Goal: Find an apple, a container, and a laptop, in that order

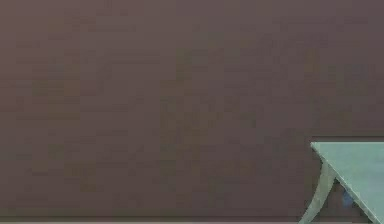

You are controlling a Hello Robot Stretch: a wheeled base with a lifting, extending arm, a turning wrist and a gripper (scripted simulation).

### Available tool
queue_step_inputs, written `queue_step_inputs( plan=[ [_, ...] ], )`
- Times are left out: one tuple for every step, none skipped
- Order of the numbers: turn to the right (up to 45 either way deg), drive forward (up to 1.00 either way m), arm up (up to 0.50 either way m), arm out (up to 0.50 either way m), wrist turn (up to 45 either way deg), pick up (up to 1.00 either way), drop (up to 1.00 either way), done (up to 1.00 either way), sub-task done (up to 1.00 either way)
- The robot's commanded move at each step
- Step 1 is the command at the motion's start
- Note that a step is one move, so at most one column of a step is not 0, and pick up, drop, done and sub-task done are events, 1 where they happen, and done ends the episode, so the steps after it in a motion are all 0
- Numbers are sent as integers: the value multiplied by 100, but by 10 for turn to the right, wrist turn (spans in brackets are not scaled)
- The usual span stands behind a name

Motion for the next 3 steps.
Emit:
queue_step_inputs(
  plan=[
    [0,45,0,0,0,0,0,0,0],
    [450,0,0,0,0,0,0,0,0],
    [60,0,0,0,0,0,0,0,0]
  ],
)
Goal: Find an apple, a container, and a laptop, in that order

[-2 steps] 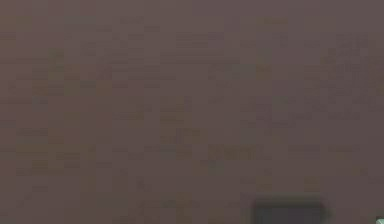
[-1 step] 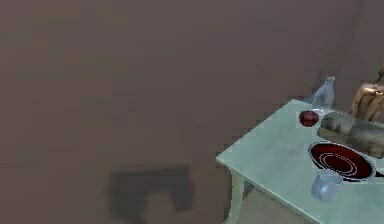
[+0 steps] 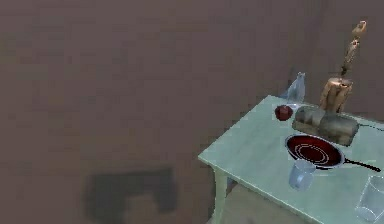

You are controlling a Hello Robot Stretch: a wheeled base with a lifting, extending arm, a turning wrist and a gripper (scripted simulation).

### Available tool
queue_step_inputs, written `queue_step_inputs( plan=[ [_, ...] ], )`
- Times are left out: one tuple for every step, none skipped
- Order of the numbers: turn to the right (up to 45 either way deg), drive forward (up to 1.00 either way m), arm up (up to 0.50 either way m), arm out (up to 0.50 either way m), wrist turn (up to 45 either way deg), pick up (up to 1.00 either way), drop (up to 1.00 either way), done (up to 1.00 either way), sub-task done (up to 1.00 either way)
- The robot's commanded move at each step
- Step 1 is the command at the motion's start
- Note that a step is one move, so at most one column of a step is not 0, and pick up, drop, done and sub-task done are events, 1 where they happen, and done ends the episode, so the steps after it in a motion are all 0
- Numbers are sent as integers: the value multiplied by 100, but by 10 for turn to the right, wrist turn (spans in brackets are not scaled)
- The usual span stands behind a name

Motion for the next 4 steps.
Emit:
queue_step_inputs(
  plan=[
    [0,35,0,0,0,0,0,0,0],
    [330,0,0,0,0,0,0,0,0],
    [0,0,0,0,0,0,0,0,100],
    [420,0,0,0,0,0,0,0,0]
  ],
)
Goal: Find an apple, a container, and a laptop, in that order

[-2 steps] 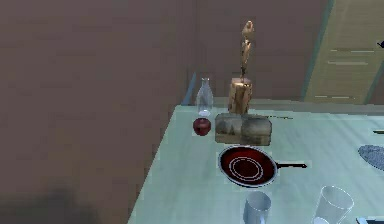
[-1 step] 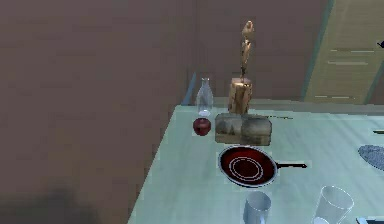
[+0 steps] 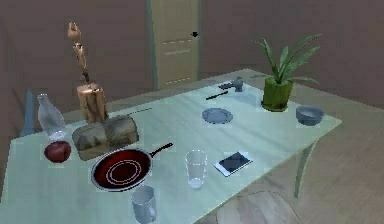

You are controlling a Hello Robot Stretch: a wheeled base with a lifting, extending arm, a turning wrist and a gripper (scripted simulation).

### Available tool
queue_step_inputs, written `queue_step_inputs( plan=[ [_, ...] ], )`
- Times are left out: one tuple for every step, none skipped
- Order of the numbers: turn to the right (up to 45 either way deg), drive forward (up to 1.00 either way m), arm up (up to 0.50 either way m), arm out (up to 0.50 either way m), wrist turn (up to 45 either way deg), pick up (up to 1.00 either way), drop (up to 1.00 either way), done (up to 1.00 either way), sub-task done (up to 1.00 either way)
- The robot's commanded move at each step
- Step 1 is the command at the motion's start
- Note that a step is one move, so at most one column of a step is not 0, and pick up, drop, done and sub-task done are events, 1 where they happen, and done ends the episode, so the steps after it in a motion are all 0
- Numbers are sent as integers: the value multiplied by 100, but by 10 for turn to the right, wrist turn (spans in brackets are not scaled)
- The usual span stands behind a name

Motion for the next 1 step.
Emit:
queue_step_inputs(
  plan=[
    [0,0,0,0,0,0,0,0,100]
  ],
)
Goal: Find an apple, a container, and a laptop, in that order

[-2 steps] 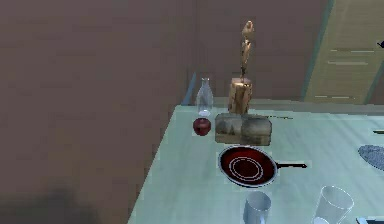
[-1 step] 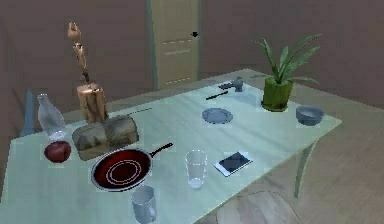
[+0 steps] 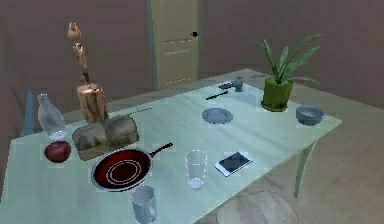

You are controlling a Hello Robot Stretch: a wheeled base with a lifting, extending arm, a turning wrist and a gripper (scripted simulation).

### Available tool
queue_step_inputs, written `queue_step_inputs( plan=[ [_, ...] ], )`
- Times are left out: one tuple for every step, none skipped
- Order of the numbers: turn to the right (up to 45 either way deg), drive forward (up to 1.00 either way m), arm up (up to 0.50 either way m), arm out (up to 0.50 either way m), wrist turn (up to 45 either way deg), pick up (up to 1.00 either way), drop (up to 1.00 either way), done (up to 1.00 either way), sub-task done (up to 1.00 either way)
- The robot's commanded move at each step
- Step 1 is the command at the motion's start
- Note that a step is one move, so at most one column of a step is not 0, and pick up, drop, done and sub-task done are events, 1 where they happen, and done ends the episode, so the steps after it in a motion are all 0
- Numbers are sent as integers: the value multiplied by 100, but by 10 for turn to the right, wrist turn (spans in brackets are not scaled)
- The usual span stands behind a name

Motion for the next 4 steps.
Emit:
queue_step_inputs(
  plan=[
    [450,0,0,0,0,0,0,0,0],
    [450,0,0,0,0,0,0,0,0],
    [360,0,0,0,0,0,0,0,0],
    [0,45,0,0,0,0,0,0,0]
  ],
)
